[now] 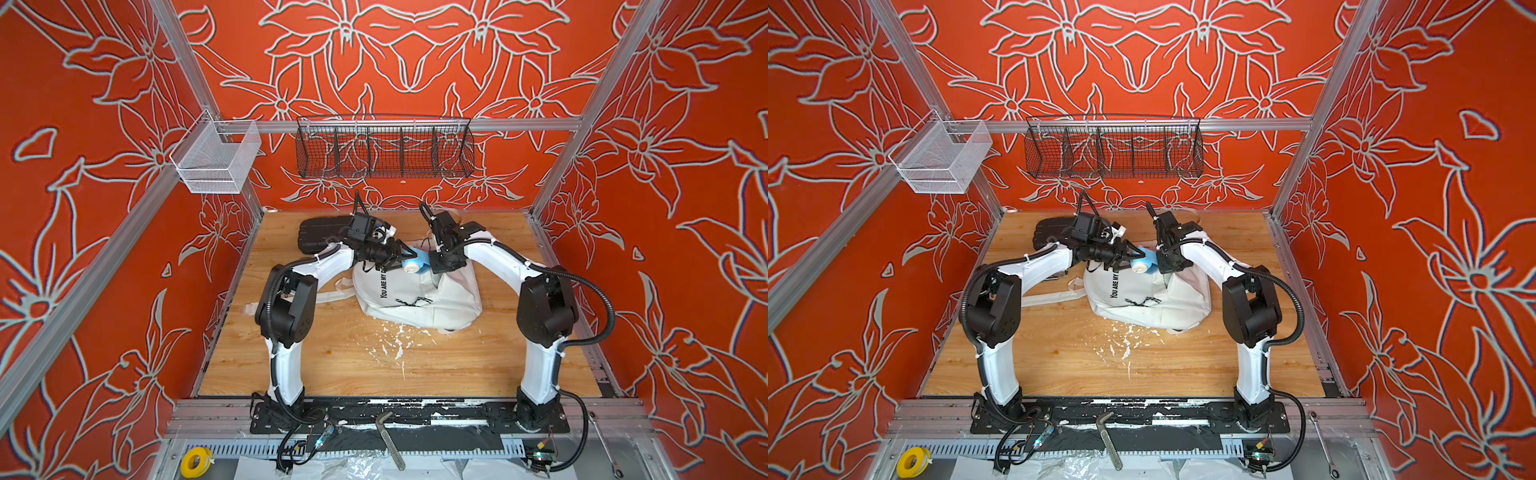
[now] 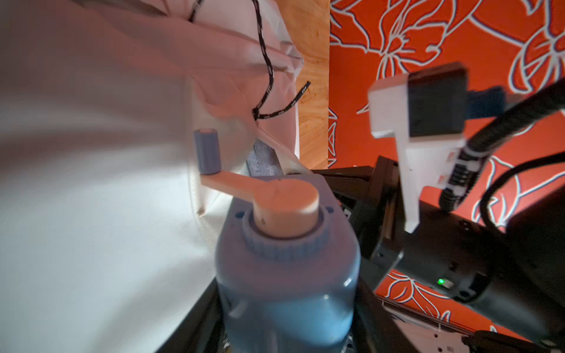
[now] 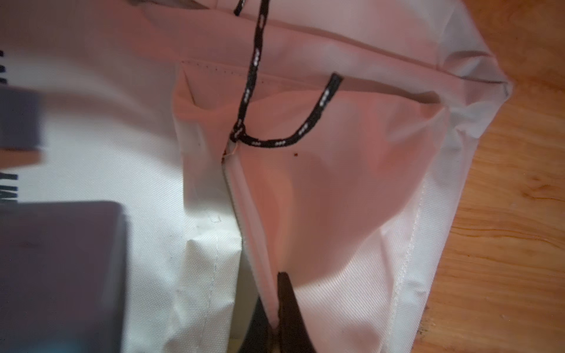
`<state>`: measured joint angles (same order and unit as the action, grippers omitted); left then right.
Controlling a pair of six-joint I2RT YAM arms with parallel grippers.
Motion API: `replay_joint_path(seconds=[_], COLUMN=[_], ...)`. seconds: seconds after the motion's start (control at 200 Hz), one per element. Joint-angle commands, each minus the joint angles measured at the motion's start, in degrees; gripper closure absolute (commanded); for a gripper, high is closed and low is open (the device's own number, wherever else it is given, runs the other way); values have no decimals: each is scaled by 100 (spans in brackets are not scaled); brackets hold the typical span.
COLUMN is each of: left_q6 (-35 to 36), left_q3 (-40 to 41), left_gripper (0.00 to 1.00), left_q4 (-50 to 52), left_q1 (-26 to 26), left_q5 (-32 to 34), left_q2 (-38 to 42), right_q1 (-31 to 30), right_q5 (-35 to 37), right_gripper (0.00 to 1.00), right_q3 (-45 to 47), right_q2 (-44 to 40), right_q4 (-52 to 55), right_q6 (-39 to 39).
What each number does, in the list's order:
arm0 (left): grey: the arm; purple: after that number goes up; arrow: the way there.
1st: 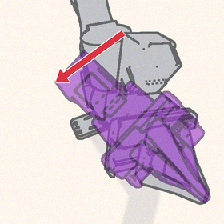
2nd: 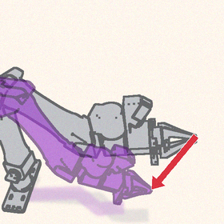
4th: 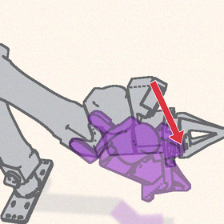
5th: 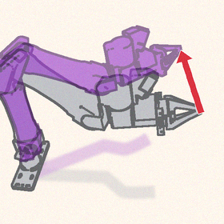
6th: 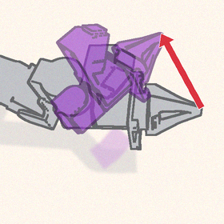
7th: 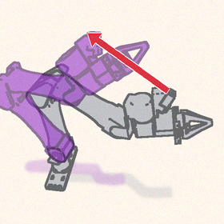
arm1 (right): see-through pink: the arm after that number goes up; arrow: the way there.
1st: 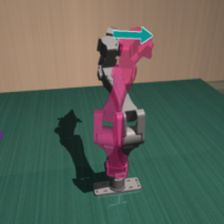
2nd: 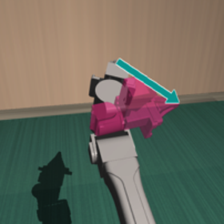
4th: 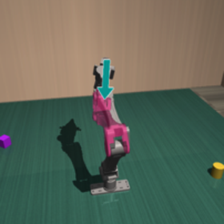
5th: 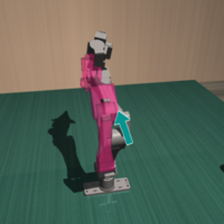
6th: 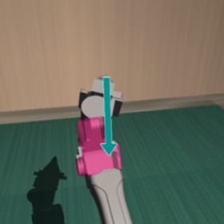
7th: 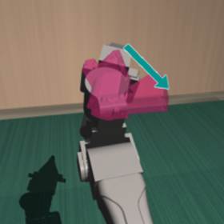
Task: Pack books, pencil case, and school supplies into a backpack
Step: Place the pencil sharpener in the student bag.
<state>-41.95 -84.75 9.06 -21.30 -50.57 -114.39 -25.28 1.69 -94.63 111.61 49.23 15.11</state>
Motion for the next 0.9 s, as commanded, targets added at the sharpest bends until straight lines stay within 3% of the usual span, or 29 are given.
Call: replay_joint_path(seconds=[0.0,0.22,0.405,0.57,0.751,0.896], left_q6=[-241,-340,-944,-1269,-2512,-2045], left_q3=[-228,-184,154,-33,626,492], left_gripper=[62,62,61,60,55,52], left_q4=[-604,-767,-1591,-1799,-4025,-3375], left_q1=[-207,-493,-551,-849,-1053,-1135], left_q5=[-326,-197,209,477,352,533], left_q2=[-298,-594,-635,-895,-1114,-1203], right_q1=[49,108,160,146,172,170], right_q5=[-403,-639,-1610,-1898,-2778,-3233], right_gripper=[100,100,100,100,100,100], right_q3=[5,-132,-335,-346,-173,-12], right_q2=[-365,-433,-375,-409,-408,-338], right_q4=[-334,-377,-450,-655,-1369,-1875], right_q6=[-167,-56,81,440,992,1293])
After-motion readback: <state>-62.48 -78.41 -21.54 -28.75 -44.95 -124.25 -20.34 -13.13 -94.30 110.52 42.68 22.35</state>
